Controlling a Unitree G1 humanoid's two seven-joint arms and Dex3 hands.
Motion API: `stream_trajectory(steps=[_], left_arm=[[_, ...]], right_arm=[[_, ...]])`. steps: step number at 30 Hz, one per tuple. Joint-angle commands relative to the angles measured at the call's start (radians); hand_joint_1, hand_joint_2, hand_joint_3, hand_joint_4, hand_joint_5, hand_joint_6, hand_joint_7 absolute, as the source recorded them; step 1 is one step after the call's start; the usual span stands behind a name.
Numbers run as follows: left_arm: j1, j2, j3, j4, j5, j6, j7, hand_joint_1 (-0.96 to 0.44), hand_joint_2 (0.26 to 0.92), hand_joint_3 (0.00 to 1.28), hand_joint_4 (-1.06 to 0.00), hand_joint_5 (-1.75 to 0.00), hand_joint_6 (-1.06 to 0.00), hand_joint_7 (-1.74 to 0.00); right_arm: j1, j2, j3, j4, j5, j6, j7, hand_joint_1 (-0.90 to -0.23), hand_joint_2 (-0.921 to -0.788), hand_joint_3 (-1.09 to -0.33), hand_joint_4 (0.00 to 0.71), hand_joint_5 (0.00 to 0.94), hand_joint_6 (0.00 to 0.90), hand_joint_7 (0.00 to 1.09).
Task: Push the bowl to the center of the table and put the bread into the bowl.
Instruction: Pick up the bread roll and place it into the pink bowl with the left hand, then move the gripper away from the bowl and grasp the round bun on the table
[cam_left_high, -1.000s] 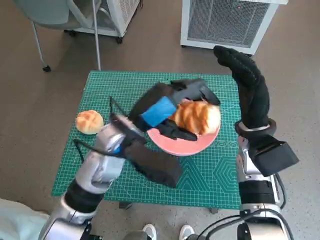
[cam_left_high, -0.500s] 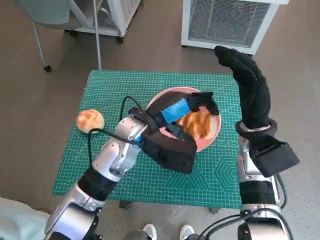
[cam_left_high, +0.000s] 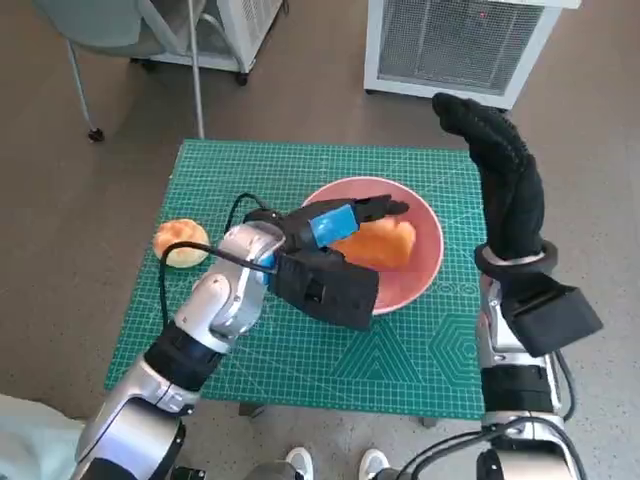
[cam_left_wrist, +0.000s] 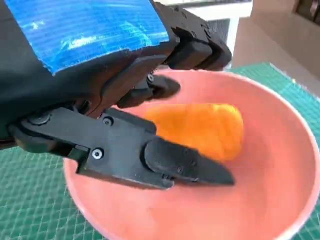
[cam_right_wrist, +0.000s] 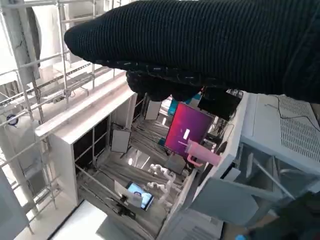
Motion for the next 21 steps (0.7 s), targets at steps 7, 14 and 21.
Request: stream_trajectory(steps=[7,14,21], left_arm=[[0.09,0.134,0.123,-0.276,-0.122,0.018,-0.124,-0.59,0.903,0.01,-0.01,0.0,-0.1,-0.1],[0.206,0.285,0.303,-0.481,-0.233,-0.021,-0.163,-0.6,0.887,0.0,-0.01,0.0,-0.11,-0.09],[0.314,0.422,0.477,-0.537,-0.282,-0.093,-0.119,-0.59,0.843,0.0,-0.03,-0.01,-0.12,-0.08]], right_arm=[[0.022,0.015,0.003,0.007,0.003,0.004,0.0,-0.665,-0.921,-0.838,0.242,0.0,-0.001,0.63],[0.025,0.018,0.002,0.001,0.012,0.001,0.006,-0.667,-0.921,-0.839,0.241,0.0,-0.001,0.64],[0.028,0.016,0.002,-0.006,0.023,0.003,0.011,-0.671,-0.921,-0.839,0.24,0.0,-0.001,0.65]])
